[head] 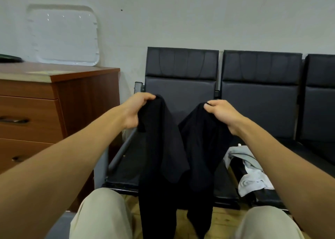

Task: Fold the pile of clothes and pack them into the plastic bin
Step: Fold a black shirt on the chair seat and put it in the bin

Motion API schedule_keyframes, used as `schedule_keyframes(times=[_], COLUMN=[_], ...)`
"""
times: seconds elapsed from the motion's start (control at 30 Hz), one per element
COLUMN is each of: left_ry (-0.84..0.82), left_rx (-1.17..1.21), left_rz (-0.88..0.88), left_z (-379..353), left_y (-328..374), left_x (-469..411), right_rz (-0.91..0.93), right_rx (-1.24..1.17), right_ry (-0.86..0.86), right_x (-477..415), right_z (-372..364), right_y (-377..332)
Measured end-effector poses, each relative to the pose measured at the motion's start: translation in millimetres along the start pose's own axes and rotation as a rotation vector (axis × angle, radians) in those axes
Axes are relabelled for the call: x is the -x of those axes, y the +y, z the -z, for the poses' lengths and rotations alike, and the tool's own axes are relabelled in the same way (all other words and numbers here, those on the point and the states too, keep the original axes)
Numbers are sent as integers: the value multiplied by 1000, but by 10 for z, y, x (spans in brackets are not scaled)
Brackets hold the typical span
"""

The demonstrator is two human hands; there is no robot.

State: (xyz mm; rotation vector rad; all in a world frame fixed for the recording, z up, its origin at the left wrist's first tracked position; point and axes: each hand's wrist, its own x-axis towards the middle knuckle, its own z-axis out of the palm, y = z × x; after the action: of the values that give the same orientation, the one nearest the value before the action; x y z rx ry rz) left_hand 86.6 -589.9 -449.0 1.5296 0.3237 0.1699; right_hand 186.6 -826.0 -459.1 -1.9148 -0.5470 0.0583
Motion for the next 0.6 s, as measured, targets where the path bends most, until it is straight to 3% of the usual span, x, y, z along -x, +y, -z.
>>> schedule_keyframes(times=[0.07, 0.13, 0.37, 0.5, 0.6], left_ry=[205, 307, 330, 342, 161], left_rx=[-325, -641, -1001, -1026, -1074], left_rz=[-52, -134, -166, -137, -86], left_z=[155, 295, 526, 564, 552], left_y=[-159, -310, -640, -794, -886], left_x=[-153, -285, -378, -423, -423], right_rz=[39, 46, -119, -162, -173], right_rx=[353, 550, 994, 987, 928], right_ry=[136, 214, 284, 186, 153], right_x=[-47, -46, 70, 92, 108], right_z=[53, 144, 252, 180, 134], right_y=[215, 392, 649, 678, 674])
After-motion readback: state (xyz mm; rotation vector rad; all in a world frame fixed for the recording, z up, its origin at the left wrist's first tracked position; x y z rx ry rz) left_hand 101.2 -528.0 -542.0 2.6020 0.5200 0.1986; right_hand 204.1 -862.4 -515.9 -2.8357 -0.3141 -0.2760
